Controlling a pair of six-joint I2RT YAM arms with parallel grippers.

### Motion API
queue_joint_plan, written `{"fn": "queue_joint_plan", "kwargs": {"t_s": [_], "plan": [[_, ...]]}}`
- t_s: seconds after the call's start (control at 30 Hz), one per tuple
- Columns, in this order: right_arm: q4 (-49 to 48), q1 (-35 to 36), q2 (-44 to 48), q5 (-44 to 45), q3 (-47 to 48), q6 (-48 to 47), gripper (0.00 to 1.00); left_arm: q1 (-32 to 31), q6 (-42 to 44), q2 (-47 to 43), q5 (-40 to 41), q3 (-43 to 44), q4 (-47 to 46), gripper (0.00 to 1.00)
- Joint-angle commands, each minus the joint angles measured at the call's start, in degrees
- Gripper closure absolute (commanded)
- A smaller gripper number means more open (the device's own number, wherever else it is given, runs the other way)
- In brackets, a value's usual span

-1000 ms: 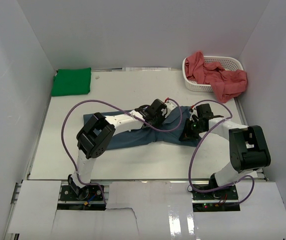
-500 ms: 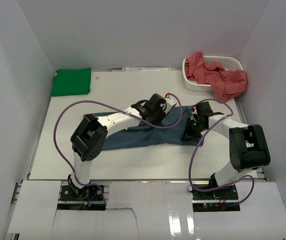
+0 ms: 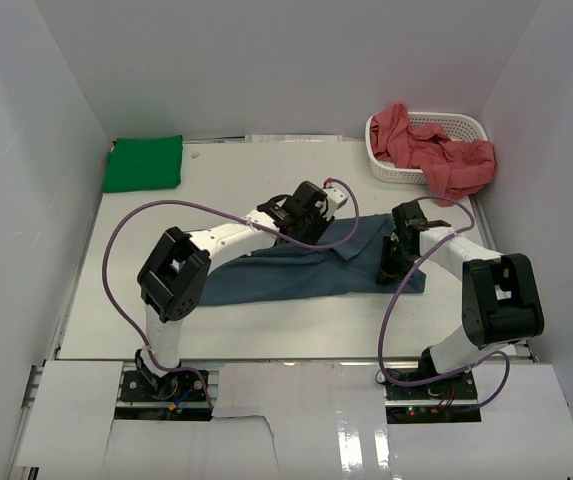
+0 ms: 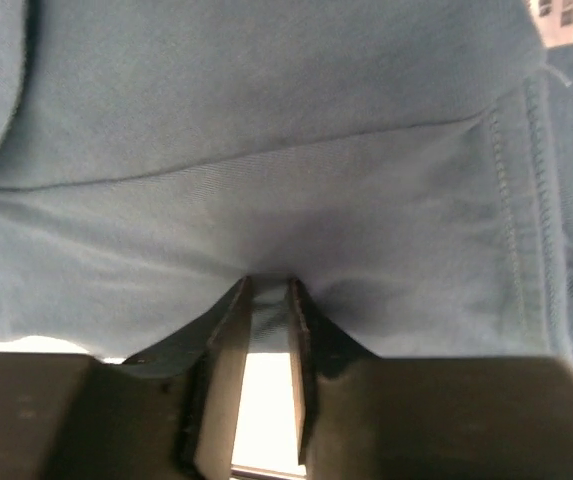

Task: Fold and stack the t-shirts
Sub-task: Fold the other side of the tshirt into a rectangle

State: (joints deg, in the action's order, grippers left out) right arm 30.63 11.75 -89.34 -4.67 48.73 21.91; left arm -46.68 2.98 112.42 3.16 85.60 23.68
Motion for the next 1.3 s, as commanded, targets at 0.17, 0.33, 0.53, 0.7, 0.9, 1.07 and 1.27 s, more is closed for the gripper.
{"fn": "queue_joint_plan", "kwargs": {"t_s": [0.17,0.33,0.53,0.7,0.9,1.07,1.27], "plan": [[7.4,-0.1,3.8,6.2,2.2,-7.7,0.54,2.3,-11.1,-8.0,7.6,7.2,10.2,0.55],[1.9,0.8,10.8,-1.8,3.0,-11.3,0.37,3.0,-22.7,-18.5,6.4,0.2,11.4,0.37],[-3.3,1.2,15.2,-8.6,2.5,-10.5,0.31,4.2,-41.6,-30.4,-1.9,-15.4,9.4,0.37],[-10.6,1.2,11.6,-21.2,0.0,-1.7,0.3,4.1,-48.7,-35.5,-8.6,-27.7,0.2,0.39],[-22.1,1.2,8.7,-24.6,-6.5,7.0,0.28,4.0,-52.5,-38.4,-11.4,-39.1,-9.9,0.44],[-27.7,1.2,6.9,-24.3,-7.9,13.3,0.28,4.0,-53.4,-39.5,-10.3,-44.4,-14.3,0.47],[-30.0,1.1,4.9,-21.6,-6.9,15.2,0.28,4.0,-52.1,-37.3,-9.0,-44.9,-13.9,0.49]]}}
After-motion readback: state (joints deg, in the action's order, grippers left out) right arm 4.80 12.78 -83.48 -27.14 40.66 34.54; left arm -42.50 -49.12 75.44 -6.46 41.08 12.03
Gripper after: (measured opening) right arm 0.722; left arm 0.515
